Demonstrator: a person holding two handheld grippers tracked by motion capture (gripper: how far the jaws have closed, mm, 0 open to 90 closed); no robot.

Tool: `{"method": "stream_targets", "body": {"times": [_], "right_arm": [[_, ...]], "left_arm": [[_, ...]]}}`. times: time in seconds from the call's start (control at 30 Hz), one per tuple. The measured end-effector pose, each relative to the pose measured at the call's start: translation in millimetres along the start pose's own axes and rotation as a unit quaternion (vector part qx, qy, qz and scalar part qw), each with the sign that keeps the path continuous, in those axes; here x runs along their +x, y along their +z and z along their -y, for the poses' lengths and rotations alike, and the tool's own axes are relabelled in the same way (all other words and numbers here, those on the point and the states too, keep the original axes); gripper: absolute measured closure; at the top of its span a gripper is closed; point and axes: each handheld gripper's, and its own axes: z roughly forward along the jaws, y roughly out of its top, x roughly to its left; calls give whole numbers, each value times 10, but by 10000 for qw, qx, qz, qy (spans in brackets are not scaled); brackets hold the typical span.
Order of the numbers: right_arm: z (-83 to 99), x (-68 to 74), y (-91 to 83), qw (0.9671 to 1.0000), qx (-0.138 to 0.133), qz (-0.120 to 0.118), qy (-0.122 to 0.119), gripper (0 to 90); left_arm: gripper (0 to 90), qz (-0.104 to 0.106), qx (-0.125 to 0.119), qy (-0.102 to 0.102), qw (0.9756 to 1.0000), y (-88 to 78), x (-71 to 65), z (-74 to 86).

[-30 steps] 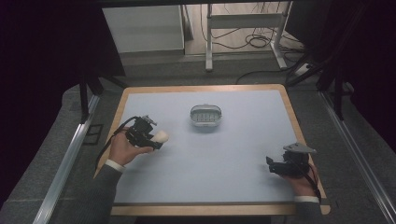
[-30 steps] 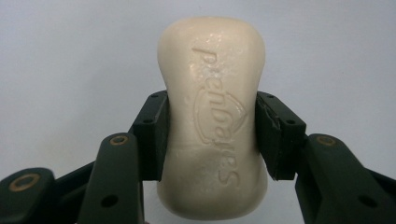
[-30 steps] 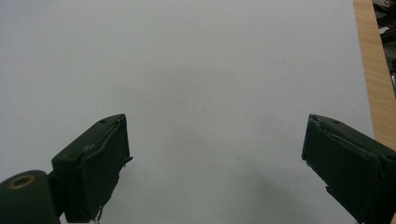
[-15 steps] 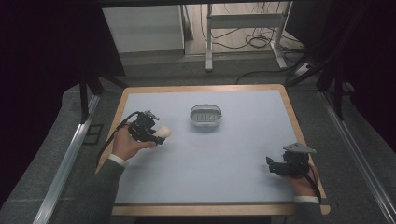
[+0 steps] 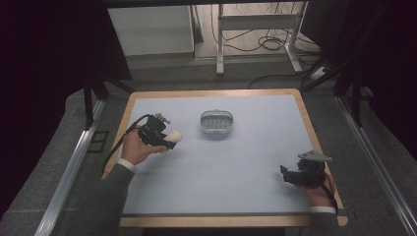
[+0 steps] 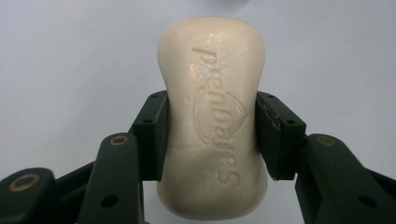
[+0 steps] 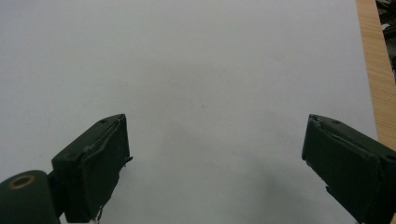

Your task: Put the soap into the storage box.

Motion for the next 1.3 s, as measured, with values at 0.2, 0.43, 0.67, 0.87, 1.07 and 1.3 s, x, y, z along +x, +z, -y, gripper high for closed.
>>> {"method": "stream_targets", "body": {"times": [0.2, 0.43, 0.67, 0.87, 1.07, 1.3], "right_arm": [[0, 3, 1, 10000, -5, 7, -4, 72], [4, -3, 3, 10000, 1, 8, 1, 72], [8, -9, 4, 10000, 12, 26, 20, 72], [7, -9, 3, 10000, 10, 24, 21, 72], [4, -13, -4, 10000, -6, 41, 36, 72], [3, -20, -13, 10000, -19, 36, 35, 72]], "left_arm": [[496, -49, -26, 54, 10000, -14, 0, -70], [496, -73, -24, 128, 9999, -4, -14, -152], [496, -65, -19, 165, 9998, 33, -16, -200], [496, -81, -46, 188, 9998, 25, -17, -246], [496, -30, -91, 216, 9997, 20, -23, -299], [496, -26, -71, 191, 9998, 66, 2, -339]]}}
